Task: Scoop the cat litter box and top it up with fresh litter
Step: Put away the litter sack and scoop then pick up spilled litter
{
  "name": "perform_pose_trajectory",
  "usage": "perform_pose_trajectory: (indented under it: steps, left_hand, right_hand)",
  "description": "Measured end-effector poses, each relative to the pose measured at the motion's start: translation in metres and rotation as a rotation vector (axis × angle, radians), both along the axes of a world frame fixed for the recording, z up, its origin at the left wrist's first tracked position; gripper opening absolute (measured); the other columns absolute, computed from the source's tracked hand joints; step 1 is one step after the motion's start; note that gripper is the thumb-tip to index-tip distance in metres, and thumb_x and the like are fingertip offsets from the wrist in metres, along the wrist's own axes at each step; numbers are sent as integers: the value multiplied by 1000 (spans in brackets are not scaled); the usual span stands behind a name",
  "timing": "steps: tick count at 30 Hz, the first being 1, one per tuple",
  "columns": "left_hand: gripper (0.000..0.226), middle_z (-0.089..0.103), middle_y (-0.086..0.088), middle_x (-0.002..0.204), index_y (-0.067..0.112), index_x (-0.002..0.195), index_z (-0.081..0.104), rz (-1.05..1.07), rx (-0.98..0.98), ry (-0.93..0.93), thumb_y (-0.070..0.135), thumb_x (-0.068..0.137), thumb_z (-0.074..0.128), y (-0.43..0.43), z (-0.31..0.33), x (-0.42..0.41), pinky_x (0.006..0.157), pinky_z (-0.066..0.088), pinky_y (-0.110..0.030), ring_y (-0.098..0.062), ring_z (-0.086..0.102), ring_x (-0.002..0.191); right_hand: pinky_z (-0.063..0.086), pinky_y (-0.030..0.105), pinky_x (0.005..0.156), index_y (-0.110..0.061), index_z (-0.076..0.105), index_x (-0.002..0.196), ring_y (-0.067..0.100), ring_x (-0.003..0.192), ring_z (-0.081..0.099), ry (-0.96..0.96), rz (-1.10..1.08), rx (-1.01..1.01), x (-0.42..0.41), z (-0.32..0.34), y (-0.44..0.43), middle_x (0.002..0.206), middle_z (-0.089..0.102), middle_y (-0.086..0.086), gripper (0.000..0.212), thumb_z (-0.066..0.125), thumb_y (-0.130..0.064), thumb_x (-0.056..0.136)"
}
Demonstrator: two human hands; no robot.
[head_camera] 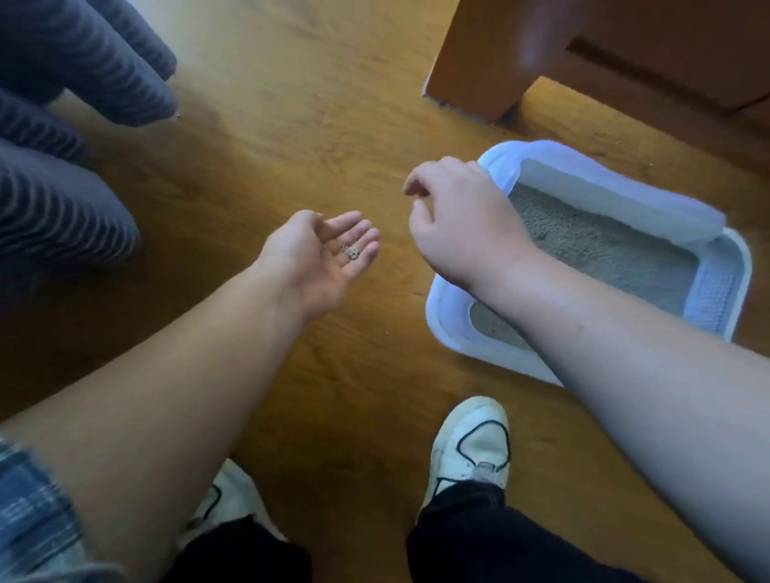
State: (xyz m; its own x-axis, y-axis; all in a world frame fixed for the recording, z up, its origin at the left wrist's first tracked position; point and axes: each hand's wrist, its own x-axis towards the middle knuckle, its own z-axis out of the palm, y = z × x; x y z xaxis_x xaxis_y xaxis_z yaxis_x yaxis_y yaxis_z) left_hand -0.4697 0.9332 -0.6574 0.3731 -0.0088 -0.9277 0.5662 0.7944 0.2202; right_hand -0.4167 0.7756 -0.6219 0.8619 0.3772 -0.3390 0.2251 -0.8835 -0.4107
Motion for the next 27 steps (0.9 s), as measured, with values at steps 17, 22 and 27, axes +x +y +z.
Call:
perform_pose_trajectory:
  steps: [17,22,27]
  left_hand:
    - [39,69,-20,117,0,122,62,369,-12,-102,22,107,35,35,504,-67,91,57,-41,-31,71,102]
    - [39,67,-20,120,-1,124,61,370,26,-254,23,106,35,32,689,-69,97,54,-41,-30,69,107]
    - [42,71,-22,112,-4,124,60,358,40,-402,23,106,34,13,820,-69,90,58,-41,-33,71,103]
  right_hand:
    - [29,31,112,-22,49,144,14,140,34,142,-89,40,-95,456,-14,142,52,-8,46,48,-24,98]
    - [29,39,120,-18,47,146,19,140,36,5,-8,103,-98,639,-15,146,50,-1,52,42,-29,95]
    - [26,40,121,-23,41,150,17,145,28,-149,51,101,-87,762,-47,153,42,-4,54,50,-30,98]
